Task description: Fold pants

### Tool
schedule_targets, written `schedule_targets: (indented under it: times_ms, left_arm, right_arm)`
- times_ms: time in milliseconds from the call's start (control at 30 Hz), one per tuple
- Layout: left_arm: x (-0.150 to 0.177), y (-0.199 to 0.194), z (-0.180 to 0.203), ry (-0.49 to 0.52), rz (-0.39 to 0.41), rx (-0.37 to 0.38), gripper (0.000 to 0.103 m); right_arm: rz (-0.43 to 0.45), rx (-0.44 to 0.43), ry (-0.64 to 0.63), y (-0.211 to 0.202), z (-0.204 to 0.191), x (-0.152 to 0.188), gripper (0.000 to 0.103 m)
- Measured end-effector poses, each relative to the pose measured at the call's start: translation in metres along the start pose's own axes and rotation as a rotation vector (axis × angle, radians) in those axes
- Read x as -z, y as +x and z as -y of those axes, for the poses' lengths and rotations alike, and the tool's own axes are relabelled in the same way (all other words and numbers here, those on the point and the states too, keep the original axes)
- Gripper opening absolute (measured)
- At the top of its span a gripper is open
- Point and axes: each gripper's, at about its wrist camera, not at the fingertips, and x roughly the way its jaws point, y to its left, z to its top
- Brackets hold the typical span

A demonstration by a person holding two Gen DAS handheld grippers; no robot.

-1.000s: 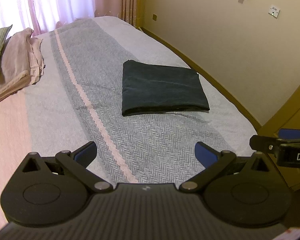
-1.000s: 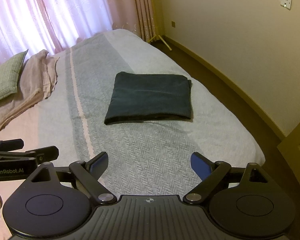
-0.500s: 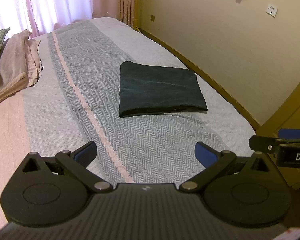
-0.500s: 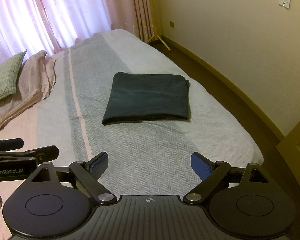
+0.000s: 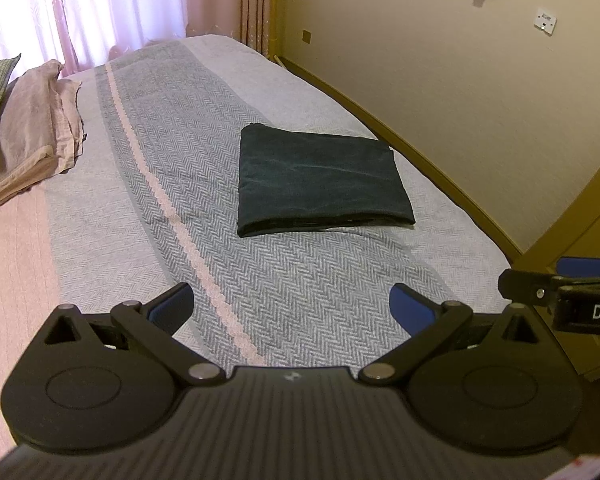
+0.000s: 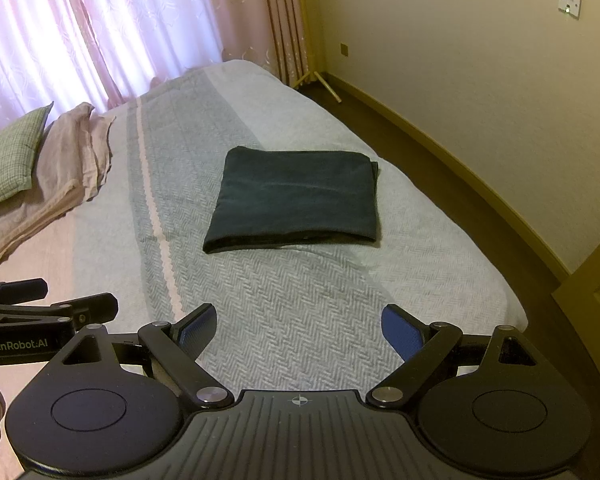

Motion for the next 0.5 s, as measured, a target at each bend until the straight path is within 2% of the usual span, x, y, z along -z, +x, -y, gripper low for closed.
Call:
schedule_targets:
  times_ms: [500]
  left_arm:
    - [-0.0037, 0.0033, 0.0050, -0.003, 0.002, -0.001, 0.102]
  right_arm:
    - [0.000, -0.004, -0.006, 0.0028, 0.0057, -0.0047, 0.087]
